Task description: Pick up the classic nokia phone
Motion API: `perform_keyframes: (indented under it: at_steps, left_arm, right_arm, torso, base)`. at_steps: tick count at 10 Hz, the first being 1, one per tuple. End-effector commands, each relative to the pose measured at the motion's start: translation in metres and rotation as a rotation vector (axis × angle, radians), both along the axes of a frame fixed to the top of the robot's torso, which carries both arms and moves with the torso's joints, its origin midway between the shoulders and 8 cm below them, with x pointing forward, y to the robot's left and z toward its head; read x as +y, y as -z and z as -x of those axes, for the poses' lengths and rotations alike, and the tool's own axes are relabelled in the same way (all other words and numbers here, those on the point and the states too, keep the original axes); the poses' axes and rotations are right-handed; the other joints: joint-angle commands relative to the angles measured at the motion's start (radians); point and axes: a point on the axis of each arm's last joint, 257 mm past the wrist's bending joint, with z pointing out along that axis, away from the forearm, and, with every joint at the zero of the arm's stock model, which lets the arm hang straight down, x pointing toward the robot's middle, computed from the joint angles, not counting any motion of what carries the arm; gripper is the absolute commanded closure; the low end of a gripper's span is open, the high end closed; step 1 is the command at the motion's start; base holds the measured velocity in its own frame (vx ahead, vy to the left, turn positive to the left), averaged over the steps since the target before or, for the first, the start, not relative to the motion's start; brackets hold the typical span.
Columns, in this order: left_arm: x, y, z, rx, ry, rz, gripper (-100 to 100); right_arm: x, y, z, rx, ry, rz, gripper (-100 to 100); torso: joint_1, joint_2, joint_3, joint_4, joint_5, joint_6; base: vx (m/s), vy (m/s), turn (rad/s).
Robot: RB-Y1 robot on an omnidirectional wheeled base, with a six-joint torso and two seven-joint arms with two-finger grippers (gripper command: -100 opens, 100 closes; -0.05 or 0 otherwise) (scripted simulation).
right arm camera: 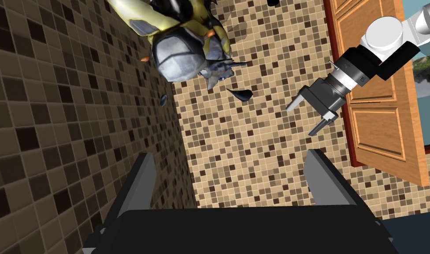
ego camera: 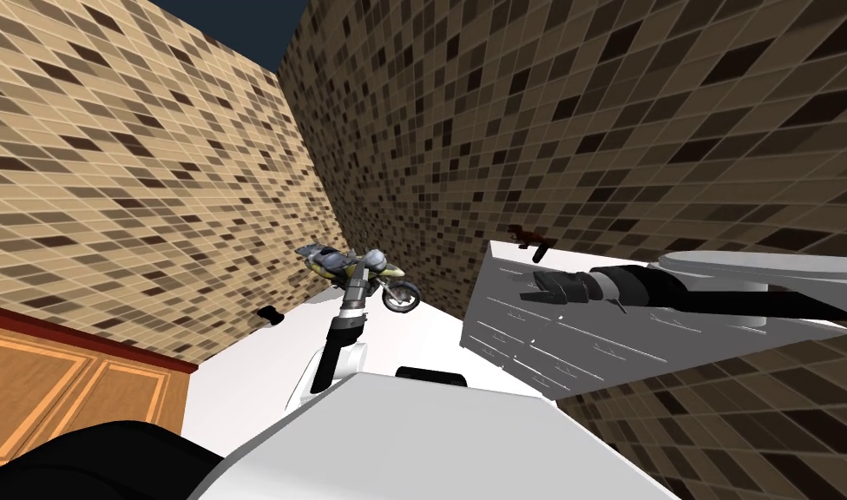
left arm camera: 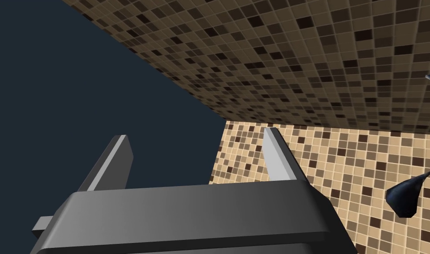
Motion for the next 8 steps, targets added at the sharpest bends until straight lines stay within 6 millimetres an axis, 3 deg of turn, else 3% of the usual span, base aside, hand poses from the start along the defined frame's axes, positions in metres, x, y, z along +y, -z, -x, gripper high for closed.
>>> perform_keyframes:
  at_steps: [1,8]
  left_arm:
    - [0.0,0.0,0.0,0.0,0.0,0.0,0]
    - [0.0,0.0,0.0,0.0,0.0,0.0,0]
  right_arm:
    - [-0.004,-0.002,-0.001,0.005,-0.014,0.041,-100]
    - [-0.019,-0.008,-0.006,0.029,-0.075,0.232,-100]
  torso:
    - [0.0,0.0,0.0,0.0,0.0,0.0]
    - [-0.001,-0.001,0.0,0.0,0.0,0.0]
  base:
    - [0.027,-0.013,0.041]
    - [0.023,-0.016,0.024]
